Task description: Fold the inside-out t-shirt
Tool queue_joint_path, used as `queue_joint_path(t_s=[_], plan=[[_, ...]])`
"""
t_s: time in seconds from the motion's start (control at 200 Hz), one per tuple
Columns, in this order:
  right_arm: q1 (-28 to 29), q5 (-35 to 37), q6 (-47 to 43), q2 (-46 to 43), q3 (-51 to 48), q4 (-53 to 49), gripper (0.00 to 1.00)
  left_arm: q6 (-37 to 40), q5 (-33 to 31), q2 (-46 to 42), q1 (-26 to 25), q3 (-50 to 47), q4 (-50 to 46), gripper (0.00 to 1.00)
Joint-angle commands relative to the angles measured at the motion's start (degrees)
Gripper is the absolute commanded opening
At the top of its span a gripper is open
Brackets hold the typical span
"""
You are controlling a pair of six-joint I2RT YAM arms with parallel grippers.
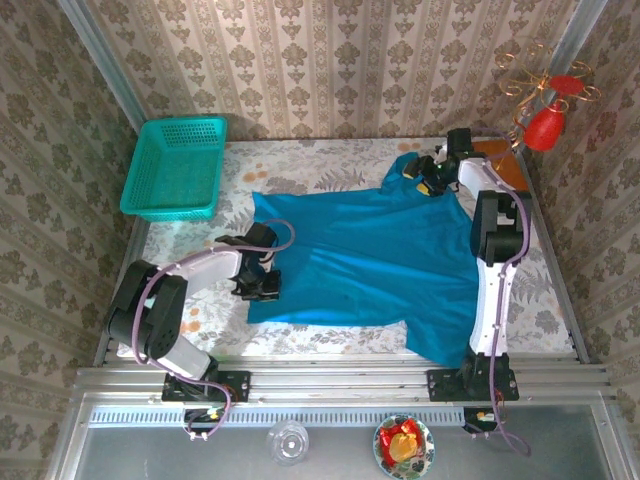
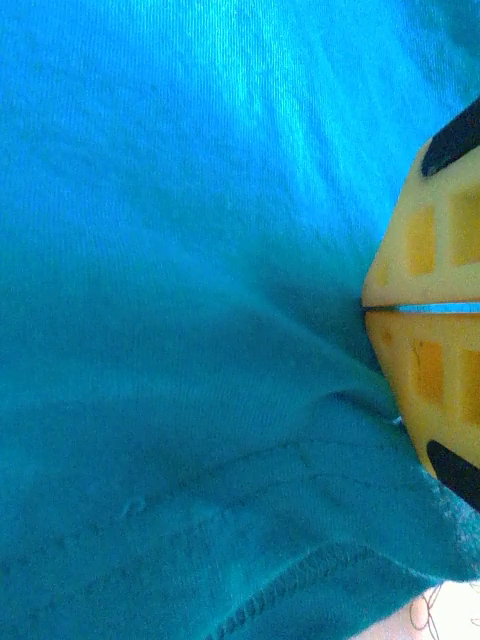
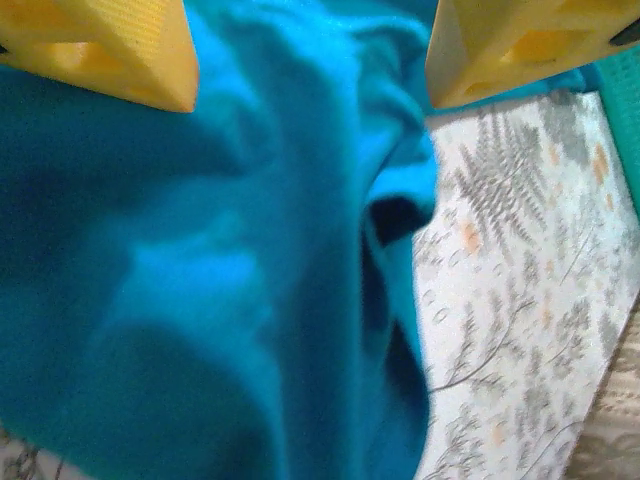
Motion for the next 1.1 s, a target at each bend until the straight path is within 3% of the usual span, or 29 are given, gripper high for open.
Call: queue_joint_path(t_s=[0.0, 0.185, 0.43, 0.67, 0.77, 1.095], plan=[[-1.1, 1.8, 2.8, 5.8, 7.3, -3.0, 0.63, -0.6, -1.2, -0.7, 2.0, -2.5, -0.9, 0.1], [-3.9, 4.4, 10.5, 13.6, 14.8, -1.3, 0.63, 1.0, 1.1, 0.5, 8.0, -2.8, 1.5, 0.12], [-5.0, 3.0, 12.0, 24.1, 32.7, -5.4, 0.63, 2.4, 2.6, 5.1, 11.3, 2.3, 4.7, 0.15], [-5.4, -4.5, 10.8, 23.1, 36.7, -4.3, 0.62, 2.8, 2.9, -0.2, 11.5, 6.2, 2.8, 0.19], [-4.4, -4.3, 6.6, 17.3, 33.6, -7.7, 0.62, 2.7, 1.4, -4.6, 11.6, 6.1, 0.3, 0.21], [-1.9, -1.9, 0.5, -4.8, 5.4, -5.0, 0.62, 3.3, -3.4, -11.8, 12.6, 0.7, -5.2, 0.22]])
